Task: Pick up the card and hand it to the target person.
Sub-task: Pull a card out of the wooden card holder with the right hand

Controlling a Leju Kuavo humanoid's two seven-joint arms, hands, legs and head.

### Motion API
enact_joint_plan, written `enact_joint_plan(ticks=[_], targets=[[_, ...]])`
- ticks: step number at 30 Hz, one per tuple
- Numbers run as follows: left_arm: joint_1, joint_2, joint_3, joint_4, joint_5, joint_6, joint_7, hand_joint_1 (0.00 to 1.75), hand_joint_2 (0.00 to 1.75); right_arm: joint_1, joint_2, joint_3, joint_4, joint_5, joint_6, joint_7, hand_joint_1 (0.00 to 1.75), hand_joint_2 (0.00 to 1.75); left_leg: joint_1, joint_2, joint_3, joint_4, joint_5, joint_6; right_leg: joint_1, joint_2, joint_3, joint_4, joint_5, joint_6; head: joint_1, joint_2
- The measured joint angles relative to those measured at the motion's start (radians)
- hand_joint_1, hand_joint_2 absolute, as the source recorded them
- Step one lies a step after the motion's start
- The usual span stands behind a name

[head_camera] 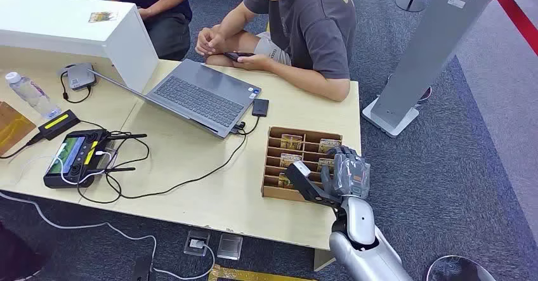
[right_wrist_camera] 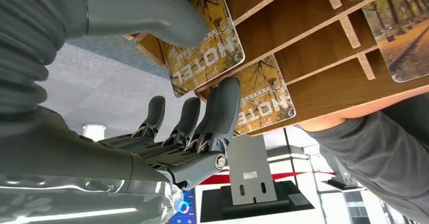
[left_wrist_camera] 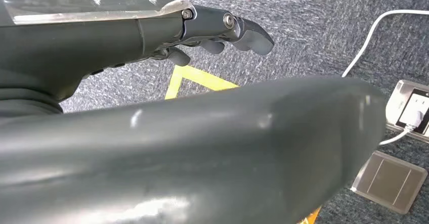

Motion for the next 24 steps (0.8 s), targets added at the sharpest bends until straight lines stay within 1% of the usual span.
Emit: enact_joint_plan(ticks=[4,12,16,18,24], targets=[[0.0,0.001,-0.001,0.0,-0.001,-0.002,0.0,0.0,0.0,0.002,0.0,0.0,-0.002,0.021,0.003,0.013,0.76,1.75,0.0,0.0,0.0,0.0,0.0,0.0,0.0,0.0,0.0,0.0,0.0,0.0,0.0,0.0],[0.0,0.002,-0.003,0.0,0.0,-0.006,-0.004,0.0,0.0,0.031,-0.004,0.0,-0.044,0.064,0.02,0.034,0.81,1.75,0.0,0.0,0.0,0.0,0.0,0.0,0.0,0.0,0.0,0.0,0.0,0.0,0.0,0.0],[0.0,0.003,-0.004,0.0,-0.001,-0.012,-0.009,0.0,0.0,0.043,-0.007,0.0,-0.064,0.088,0.022,0.036,0.99,1.75,0.0,0.0,0.0,0.0,0.0,0.0,0.0,0.0,0.0,0.0,0.0,0.0,0.0,0.0],[0.0,0.003,-0.004,0.0,-0.004,-0.014,-0.009,0.0,0.0,0.046,-0.007,0.0,-0.07,0.106,0.02,0.036,1.02,1.75,0.0,0.0,0.0,0.0,0.0,0.0,0.0,0.0,0.0,0.0,0.0,0.0,0.0,0.0],[0.0,0.004,-0.012,0.0,-0.019,-0.02,-0.001,0.0,0.0,0.048,-0.006,0.003,-0.07,0.124,0.021,0.033,1.03,1.75,0.0,0.0,0.0,0.0,0.0,0.0,0.0,0.0,0.0,0.0,0.0,0.0,0.0,0.0]])
